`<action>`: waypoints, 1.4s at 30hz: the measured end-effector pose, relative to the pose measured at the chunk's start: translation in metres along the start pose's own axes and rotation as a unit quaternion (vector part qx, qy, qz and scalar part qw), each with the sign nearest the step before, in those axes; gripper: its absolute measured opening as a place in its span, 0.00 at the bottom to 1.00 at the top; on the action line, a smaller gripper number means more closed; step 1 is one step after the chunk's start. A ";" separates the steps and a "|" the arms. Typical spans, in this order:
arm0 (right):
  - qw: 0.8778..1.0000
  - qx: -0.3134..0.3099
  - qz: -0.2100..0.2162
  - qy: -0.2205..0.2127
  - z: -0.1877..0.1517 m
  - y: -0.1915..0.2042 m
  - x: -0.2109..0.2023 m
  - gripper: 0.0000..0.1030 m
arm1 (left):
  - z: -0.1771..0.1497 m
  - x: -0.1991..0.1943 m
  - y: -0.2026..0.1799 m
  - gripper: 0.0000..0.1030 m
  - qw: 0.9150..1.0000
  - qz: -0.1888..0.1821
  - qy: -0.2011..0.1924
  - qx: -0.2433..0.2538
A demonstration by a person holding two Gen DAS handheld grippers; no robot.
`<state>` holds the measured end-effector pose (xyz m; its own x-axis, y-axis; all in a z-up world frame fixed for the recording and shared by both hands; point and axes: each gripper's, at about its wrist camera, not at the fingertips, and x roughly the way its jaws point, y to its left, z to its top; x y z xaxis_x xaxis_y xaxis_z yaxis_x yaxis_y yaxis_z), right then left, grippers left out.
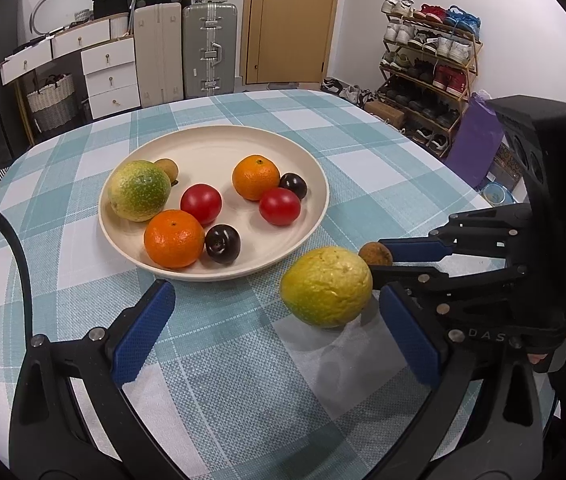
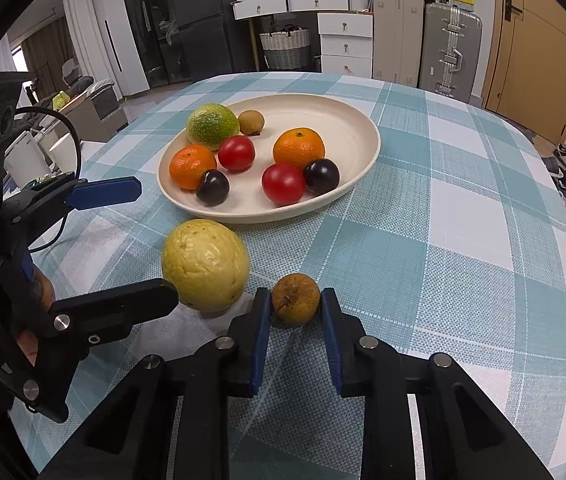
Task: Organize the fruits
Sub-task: 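Grasp the brown kiwi with the right tool while the left tool grasps the yellow citrus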
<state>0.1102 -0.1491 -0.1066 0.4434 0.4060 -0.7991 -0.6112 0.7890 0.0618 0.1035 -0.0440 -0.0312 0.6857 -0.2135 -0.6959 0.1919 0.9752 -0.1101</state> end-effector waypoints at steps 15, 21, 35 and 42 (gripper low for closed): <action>1.000 -0.003 0.013 -0.004 0.001 0.003 -0.002 0.25 | -0.006 0.009 -0.013 0.72 0.999 -0.029 0.028 0.025; 1.000 -0.008 0.020 -0.008 0.002 0.007 -0.003 0.25 | -0.006 0.012 -0.010 0.62 0.999 -0.035 0.034 0.016; 0.999 -0.020 0.022 -0.011 0.003 0.014 -0.003 0.25 | -0.005 0.014 -0.010 0.48 0.998 -0.044 0.031 0.015; 1.000 -0.020 0.019 -0.010 0.003 0.013 -0.003 0.25 | -0.005 0.008 -0.013 0.44 0.998 -0.049 0.019 0.021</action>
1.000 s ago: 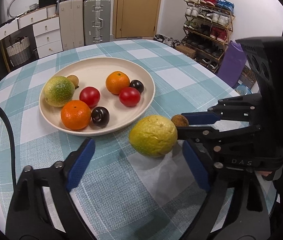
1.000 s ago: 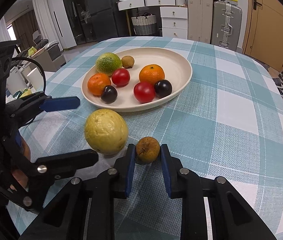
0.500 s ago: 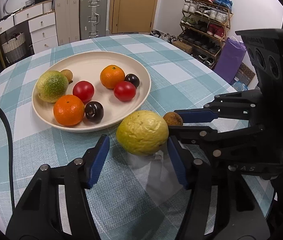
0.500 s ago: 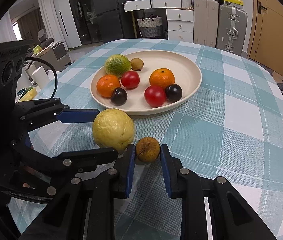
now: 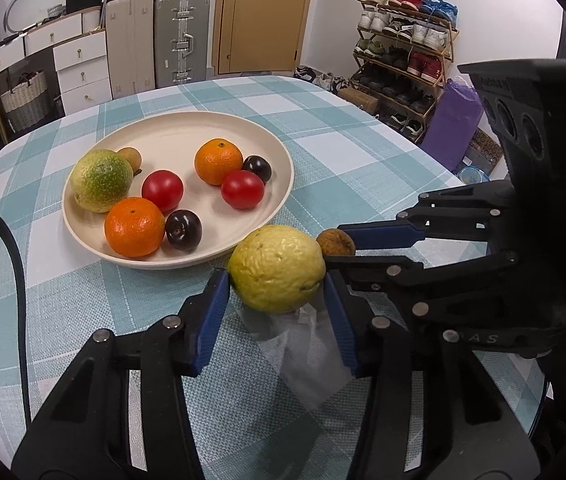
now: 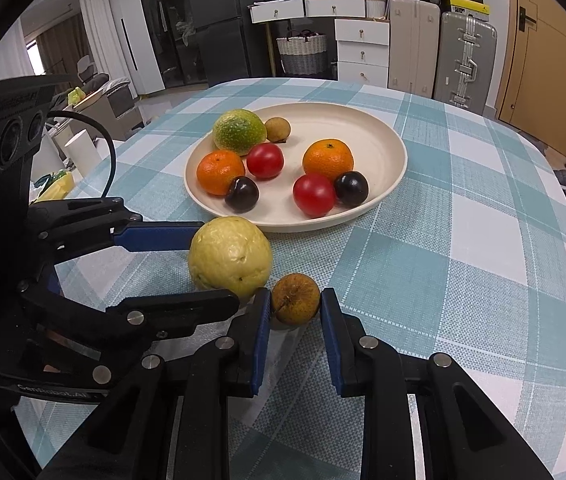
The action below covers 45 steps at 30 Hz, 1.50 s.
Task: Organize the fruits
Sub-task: 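Grasp the brown kiwi with the right tool while the left tool grasps the yellow citrus, then lift the yellow citrus and brown kiwi off the cloth with both tools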
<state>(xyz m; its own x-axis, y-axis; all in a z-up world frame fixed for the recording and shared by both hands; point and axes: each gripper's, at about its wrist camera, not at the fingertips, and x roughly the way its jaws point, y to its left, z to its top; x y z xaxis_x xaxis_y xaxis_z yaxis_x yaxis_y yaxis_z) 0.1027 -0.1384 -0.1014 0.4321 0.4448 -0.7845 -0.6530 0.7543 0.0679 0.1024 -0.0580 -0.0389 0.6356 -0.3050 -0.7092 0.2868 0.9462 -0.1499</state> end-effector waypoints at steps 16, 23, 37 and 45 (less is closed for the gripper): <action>1.000 0.013 -0.007 -0.004 -0.001 -0.012 -0.001 0.25 | 0.000 0.001 0.004 0.47 0.999 -0.040 0.012 -0.031; 1.000 0.011 0.000 -0.008 0.000 -0.011 -0.002 0.25 | 0.002 0.005 0.006 0.61 0.998 -0.046 0.013 -0.043; 1.000 0.014 -0.004 -0.009 -0.002 -0.012 -0.003 0.25 | 0.003 -0.002 0.002 0.48 0.998 -0.066 -0.002 -0.026; 1.000 0.015 -0.004 -0.016 0.002 -0.011 -0.009 0.25 | 0.005 -0.014 0.000 0.48 0.997 -0.067 -0.027 -0.019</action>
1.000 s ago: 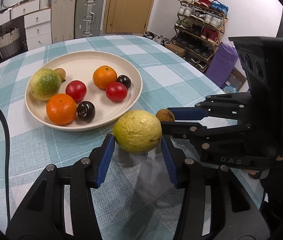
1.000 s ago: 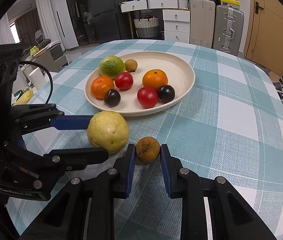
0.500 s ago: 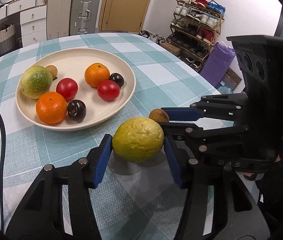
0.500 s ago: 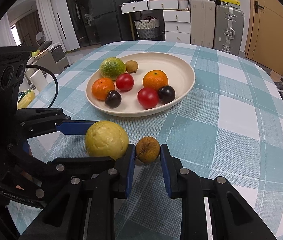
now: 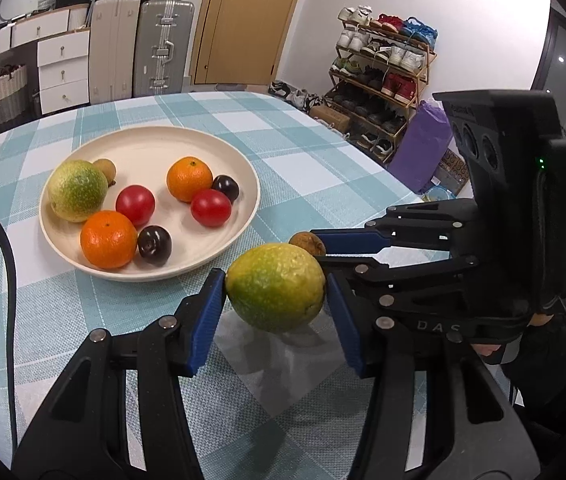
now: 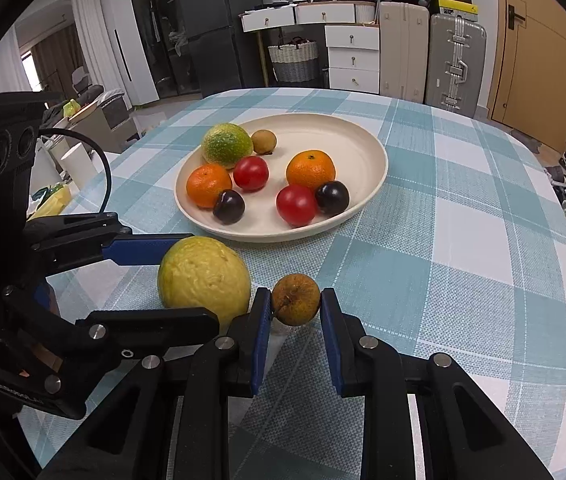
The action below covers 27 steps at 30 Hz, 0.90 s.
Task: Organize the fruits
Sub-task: 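Lift the yellow citrus and brown kiwi off the cloth with both tools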
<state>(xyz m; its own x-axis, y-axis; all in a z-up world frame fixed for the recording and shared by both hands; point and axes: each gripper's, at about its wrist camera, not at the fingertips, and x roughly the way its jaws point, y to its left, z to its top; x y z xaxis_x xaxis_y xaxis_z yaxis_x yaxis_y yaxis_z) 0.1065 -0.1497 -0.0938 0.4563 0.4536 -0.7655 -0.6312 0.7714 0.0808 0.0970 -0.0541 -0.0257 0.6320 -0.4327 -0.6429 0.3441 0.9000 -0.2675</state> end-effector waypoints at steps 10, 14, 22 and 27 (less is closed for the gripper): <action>1.000 0.001 -0.004 -0.010 0.005 0.001 -0.008 0.25 | 0.003 -0.016 0.006 0.48 0.999 0.000 -0.031 -0.009; 1.000 0.005 -0.007 -0.019 0.008 -0.002 -0.014 0.25 | 0.007 -0.025 0.010 0.48 0.999 0.012 -0.050 -0.016; 0.999 0.021 -0.012 -0.045 0.022 -0.009 -0.021 0.25 | 0.021 -0.031 0.023 0.27 0.996 0.048 -0.064 -0.034; 0.999 0.022 -0.016 -0.032 0.022 -0.009 -0.011 0.25 | 0.013 -0.018 0.022 0.28 0.998 0.052 -0.024 -0.028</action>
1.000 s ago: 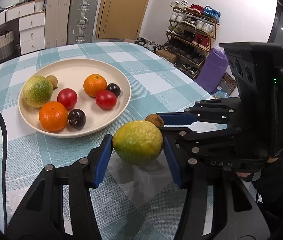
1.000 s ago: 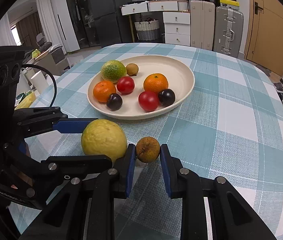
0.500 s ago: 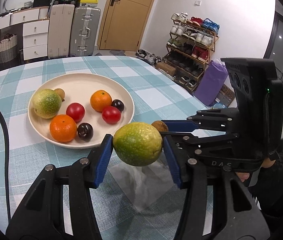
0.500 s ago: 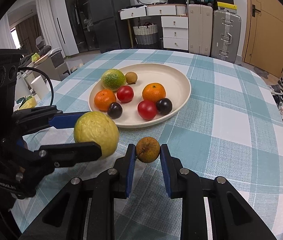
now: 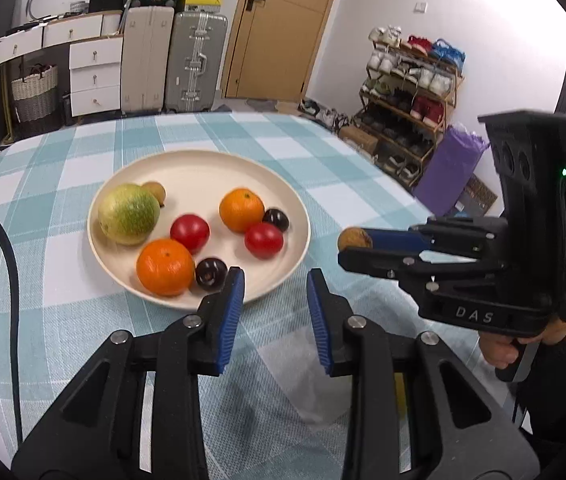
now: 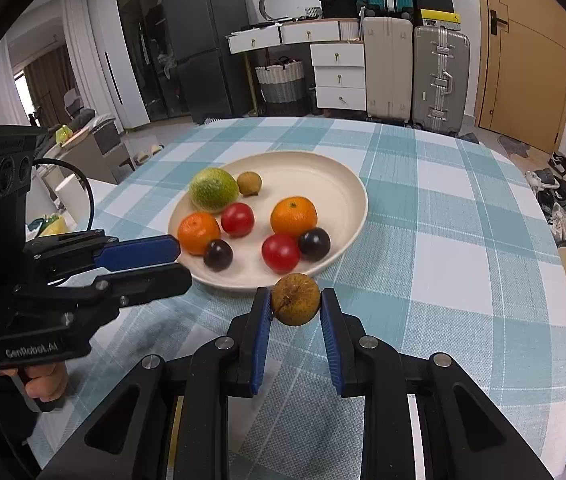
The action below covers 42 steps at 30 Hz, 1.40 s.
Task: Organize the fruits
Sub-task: 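Lift the yellow citrus and brown kiwi off the cloth with both tools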
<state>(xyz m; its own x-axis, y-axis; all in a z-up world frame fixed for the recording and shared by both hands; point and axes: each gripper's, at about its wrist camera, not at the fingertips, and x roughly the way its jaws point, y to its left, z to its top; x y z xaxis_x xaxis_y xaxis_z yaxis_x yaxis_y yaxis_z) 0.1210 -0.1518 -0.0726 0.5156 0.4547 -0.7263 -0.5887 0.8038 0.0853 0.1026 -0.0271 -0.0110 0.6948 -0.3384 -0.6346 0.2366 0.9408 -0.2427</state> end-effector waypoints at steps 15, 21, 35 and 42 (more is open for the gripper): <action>0.991 0.127 -0.024 -0.028 -0.028 -0.013 -0.005 0.25 | -0.031 -0.012 -0.014 0.37 1.000 -0.011 0.024 -0.006; 0.993 0.111 -0.023 -0.039 -0.029 -0.013 -0.018 0.25 | -0.049 -0.041 -0.018 0.54 1.000 -0.001 0.010 0.003; 0.994 0.094 -0.029 -0.050 -0.038 -0.016 -0.050 0.25 | -0.085 -0.078 -0.083 0.78 0.995 -0.058 0.024 0.071; 0.995 0.084 -0.026 -0.047 -0.052 -0.014 -0.060 0.25 | -0.110 -0.074 -0.117 0.79 0.988 -0.090 0.057 0.109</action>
<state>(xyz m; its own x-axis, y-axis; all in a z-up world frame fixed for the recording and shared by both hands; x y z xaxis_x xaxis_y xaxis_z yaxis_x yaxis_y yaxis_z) 0.0659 -0.2101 -0.0656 0.6033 0.4383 -0.6663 -0.4512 0.8764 0.1680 -0.0515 -0.1138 -0.0162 0.5497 -0.4891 -0.6772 0.4995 0.8422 -0.2029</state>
